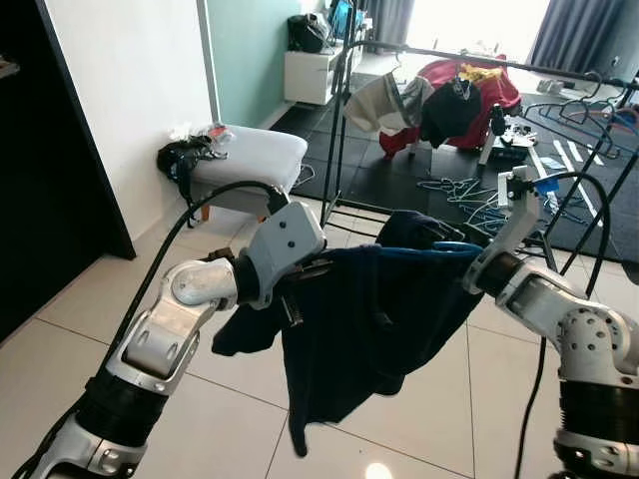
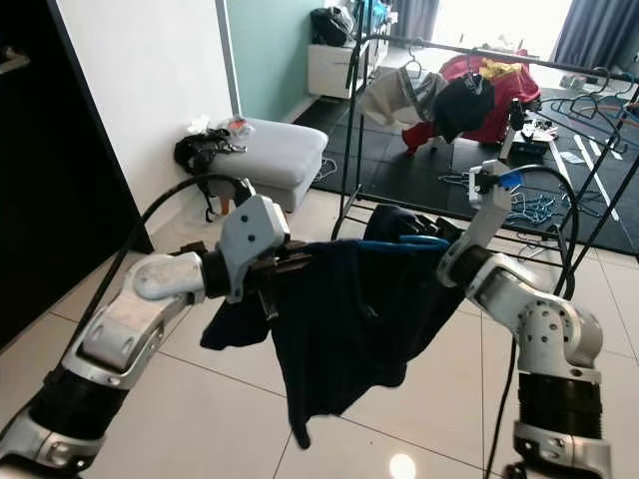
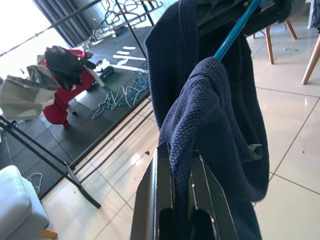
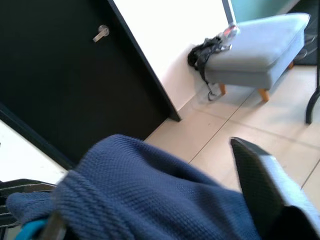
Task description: Hang hanger
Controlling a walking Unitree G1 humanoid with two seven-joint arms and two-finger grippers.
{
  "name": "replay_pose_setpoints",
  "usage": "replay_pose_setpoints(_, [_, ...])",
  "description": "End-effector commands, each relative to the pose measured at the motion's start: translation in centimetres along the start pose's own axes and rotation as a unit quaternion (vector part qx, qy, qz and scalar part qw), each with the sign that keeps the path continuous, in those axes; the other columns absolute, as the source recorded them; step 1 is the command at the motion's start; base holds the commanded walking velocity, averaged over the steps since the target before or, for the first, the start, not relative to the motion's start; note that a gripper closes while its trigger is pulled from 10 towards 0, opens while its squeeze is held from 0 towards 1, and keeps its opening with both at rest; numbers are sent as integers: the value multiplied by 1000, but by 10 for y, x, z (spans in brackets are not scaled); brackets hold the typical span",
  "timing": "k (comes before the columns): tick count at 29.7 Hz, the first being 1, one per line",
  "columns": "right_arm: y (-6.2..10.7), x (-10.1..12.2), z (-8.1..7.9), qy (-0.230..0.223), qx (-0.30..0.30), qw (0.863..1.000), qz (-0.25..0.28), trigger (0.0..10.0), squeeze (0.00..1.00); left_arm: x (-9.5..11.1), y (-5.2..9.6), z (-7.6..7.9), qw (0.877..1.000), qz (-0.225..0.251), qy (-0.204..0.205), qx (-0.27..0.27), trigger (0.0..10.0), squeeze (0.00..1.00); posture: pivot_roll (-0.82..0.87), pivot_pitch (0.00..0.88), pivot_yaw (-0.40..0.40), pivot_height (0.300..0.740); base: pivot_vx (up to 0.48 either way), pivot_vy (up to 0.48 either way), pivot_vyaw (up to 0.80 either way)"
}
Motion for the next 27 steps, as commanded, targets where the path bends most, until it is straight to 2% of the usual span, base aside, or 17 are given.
replay_pose_setpoints(1, [3, -10, -11, 45, 40, 997, -37, 10000, 1000, 26, -10, 4, 997, 71, -2, 5, 10000, 0, 2, 0, -47, 740, 0, 0, 0])
replay_pose_setpoints(3, [23, 7, -1, 135, 35, 989, -51, 10000, 1000, 15, -12, 11, 998, 60, 12, 5, 10000, 0, -2, 0, -48, 740, 0, 0, 0])
replay_pose_setpoints(5, [23, 7, -1, 135, 35, 989, -51, 10000, 1000, 15, -12, 11, 998, 60, 12, 5, 10000, 0, -2, 0, -48, 740, 0, 0, 0])
replay_pose_setpoints(6, [28, 11, 4, 163, 26, 984, -61, 10000, 1000, 12, -13, 13, 998, 56, 16, 5, 10000, 0, -2, 0, -48, 740, 0, 0, 0])
replay_pose_setpoints(9, [32, 15, 8, 175, 15, 982, -66, 10000, 1000, 10, -13, 13, 998, 51, 19, 8, 10000, 0, -4, 0, -49, 740, 0, 0, 0])
replay_pose_setpoints(10, [37, 20, 15, 193, -3, 978, -72, 10000, 1000, 7, -12, 12, 999, 44, 20, 11, 10000, 0, -4, 0, -49, 740, 0, 0, 0])
replay_pose_setpoints(13, [43, 28, 22, 202, -19, 977, -71, 10000, 1000, 3, -11, 10, 999, 35, 20, 16, 10000, 0, -4, 0, -50, 740, 0, 0, 0])
replay_pose_setpoints(15, [54, 36, 31, 214, -36, 973, -78, 10000, 1000, -10, -6, 5, 1000, 5, 12, 23, 10000, 0, -4, 0, -50, 740, 0, 0, 0])
replay_pose_setpoints(20, [57, 37, 33, 213, -39, 973, -79, 10000, 1000, -15, -4, 3, 1000, -5, 9, 26, 10000, 0, -4, 0, -50, 740, 0, 0, 0])
replay_pose_setpoints(22, [58, 32, 33, 196, -35, 976, -86, 10000, 1000, -19, -2, -1, 999, -13, 11, 33, 10000, 0, -8, 0, -51, 740, 0, 0, 0])
replay_pose_setpoints(23, [59, 25, 25, 128, 4, 989, -75, 10000, 490, -21, -1, -1, 999, -16, 13, 36, 10000, 0, -5, 0, -52, 740, 0, 0, 0])
replay_pose_setpoints(25, [59, 25, 25, 128, 4, 989, -75, 10000, 490, -21, -1, -1, 999, -16, 13, 36, 10000, 0, -5, 0, -52, 740, 0, 0, 0])
replay_pose_setpoints(26, [61, 20, 17, 83, 38, 993, -68, 10000, 490, -22, -2, -1, 999, -16, 14, 37, 10000, 0, -5, 0, -52, 740, 0, 0, 0])
replay_pose_setpoints(27, [61, 20, 17, 83, 38, 993, -68, 10000, 490, -22, -2, -1, 999, -16, 14, 37, 10000, 0, -5, 0, -52, 740, 0, 0, 0])
Point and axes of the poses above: a point about 5 cm out from each wrist's last joint towards the gripper, its own y axis pointing back from the gripper into the wrist, its own x axis along the axis of the wrist's last joint, z = x × y, the point moved 4 cm from there along -y, pointing out of the wrist towards the gripper, and after that the axes turned 2 degrees about y, right-handed, at the moved point
